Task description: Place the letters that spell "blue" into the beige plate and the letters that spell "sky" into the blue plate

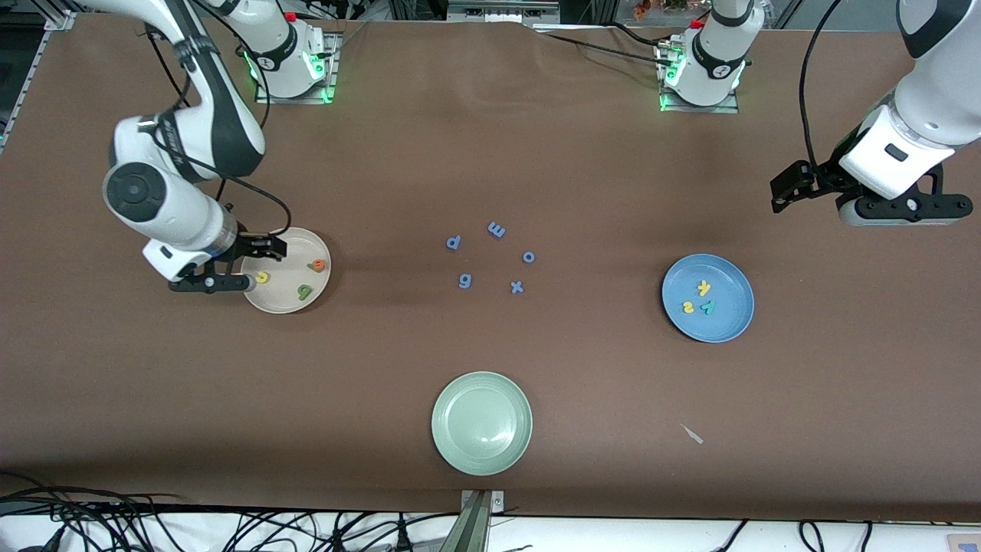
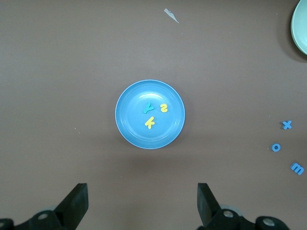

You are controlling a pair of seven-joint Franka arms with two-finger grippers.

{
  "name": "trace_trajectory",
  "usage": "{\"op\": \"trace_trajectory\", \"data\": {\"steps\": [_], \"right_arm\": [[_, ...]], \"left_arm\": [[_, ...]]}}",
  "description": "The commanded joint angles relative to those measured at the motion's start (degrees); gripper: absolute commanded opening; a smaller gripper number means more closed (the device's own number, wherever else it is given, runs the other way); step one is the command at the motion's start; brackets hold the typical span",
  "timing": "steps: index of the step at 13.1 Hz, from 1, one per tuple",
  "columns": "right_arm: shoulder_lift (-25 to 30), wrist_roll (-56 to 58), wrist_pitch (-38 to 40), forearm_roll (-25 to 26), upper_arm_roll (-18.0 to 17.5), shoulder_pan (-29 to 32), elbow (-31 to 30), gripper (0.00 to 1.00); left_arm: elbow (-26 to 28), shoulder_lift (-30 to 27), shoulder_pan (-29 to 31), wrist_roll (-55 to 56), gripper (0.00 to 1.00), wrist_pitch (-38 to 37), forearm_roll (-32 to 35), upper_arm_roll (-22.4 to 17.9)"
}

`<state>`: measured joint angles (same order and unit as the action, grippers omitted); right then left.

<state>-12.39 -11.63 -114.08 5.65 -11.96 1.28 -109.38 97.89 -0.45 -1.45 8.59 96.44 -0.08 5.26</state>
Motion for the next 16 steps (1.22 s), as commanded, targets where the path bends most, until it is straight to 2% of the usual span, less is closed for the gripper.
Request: {"op": "trace_trajectory", "data": {"steps": [1, 6, 9, 11, 13, 16], "right_arm": [[1.84, 1.17, 10.52, -2.39, -0.17, -0.05, 9.06, 1.0], [5.53, 3.53, 16.77, -0.11, -1.49, -0.05, 15.24, 1.0], [7.37, 14.06, 17.58, -1.6, 4.29, -0.05, 15.69, 1.0], [8.25, 15.24, 18.63, -3.44, 6.76, -0.66, 15.69, 1.0], [8.87, 15.41, 18.9, -4.24, 10.36, -3.98, 15.69, 1.0], [7.39, 15.06, 19.33, -3.71, 9.77, -4.44, 17.52, 1.0]], "left_arm": [[0.02, -0.95, 0.66, -1.38, 1.0, -0.91, -0.63, 0.36], [0.02, -0.95, 0.66, -1.38, 1.0, -0.91, -0.63, 0.45], [0.02, -0.95, 0.66, -1.38, 1.0, -0.91, -0.63, 0.36], [0.02, -0.95, 0.66, -1.38, 1.0, -0.91, -0.63, 0.45], [0.02, -0.95, 0.74, -1.38, 1.0, -1.26, -0.63, 0.36], [-0.68, -0.78, 0.39, -1.21, 1.0, -1.26, -0.54, 0.45]]}}
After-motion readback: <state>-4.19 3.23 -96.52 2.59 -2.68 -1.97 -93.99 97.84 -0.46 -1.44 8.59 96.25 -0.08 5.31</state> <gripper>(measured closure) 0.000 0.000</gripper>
